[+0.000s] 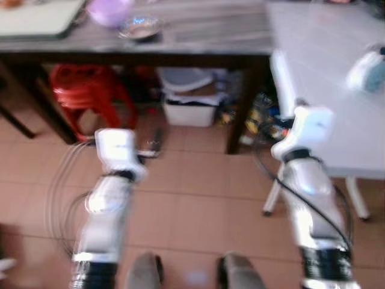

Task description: Setting the table

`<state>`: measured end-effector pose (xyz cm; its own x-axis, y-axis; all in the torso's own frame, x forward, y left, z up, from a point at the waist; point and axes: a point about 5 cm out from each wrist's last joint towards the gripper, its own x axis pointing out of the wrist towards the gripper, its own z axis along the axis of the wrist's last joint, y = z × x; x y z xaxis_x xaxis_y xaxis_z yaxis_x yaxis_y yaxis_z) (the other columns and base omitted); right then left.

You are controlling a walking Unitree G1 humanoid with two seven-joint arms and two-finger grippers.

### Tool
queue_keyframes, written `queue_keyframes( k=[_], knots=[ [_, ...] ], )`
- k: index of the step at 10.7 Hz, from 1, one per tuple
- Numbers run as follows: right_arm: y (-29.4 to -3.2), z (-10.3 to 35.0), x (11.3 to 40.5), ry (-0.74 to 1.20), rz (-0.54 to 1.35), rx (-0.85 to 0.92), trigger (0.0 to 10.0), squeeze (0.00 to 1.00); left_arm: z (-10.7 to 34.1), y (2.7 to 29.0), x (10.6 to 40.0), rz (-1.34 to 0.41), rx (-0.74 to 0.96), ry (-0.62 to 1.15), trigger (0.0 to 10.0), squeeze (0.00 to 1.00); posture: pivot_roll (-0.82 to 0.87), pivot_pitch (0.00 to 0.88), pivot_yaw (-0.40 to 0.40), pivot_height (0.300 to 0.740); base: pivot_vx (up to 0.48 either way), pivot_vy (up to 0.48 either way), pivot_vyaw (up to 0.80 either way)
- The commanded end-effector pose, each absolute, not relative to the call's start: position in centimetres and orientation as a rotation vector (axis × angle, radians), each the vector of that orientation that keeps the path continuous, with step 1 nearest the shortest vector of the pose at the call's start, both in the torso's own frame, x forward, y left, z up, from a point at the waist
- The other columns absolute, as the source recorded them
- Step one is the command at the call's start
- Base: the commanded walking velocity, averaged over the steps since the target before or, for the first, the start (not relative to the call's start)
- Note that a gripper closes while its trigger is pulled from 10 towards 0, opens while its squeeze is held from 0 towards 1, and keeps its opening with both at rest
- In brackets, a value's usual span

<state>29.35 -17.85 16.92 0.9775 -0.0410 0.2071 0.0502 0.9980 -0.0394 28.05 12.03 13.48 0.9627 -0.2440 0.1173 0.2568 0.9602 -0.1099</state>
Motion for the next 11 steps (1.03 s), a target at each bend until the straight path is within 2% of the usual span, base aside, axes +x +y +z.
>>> queue_keyframes(
  k=[1, 8, 11],
  knots=[
    [-17.35, 17.19, 29.36, -0.221, -0.033, -0.039, 10.0, 0.00, 13.50, 12.88, 28.05, -0.236, -0.099, -0.102, 10.0, 0.00, -0.05, 0.160, 0.028, 0.740, 0.000, -0.461, 0.00],
    [-17.51, 17.27, 30.03, -0.223, -0.059, -0.041, 10.0, 0.00, 13.75, 12.86, 28.13, -0.240, -0.090, -0.108, 10.0, 0.00, -0.04, 0.170, 0.031, 0.740, 0.000, -0.448, 0.00],
    [-17.49, 17.23, 30.08, -0.223, -0.060, -0.038, 10.0, 0.00, 13.74, 12.86, 27.99, -0.245, -0.085, -0.107, 10.0, 0.00, -0.04, 0.175, 0.035, 0.740, 0.335, -0.335, 0.00]
  ],
)
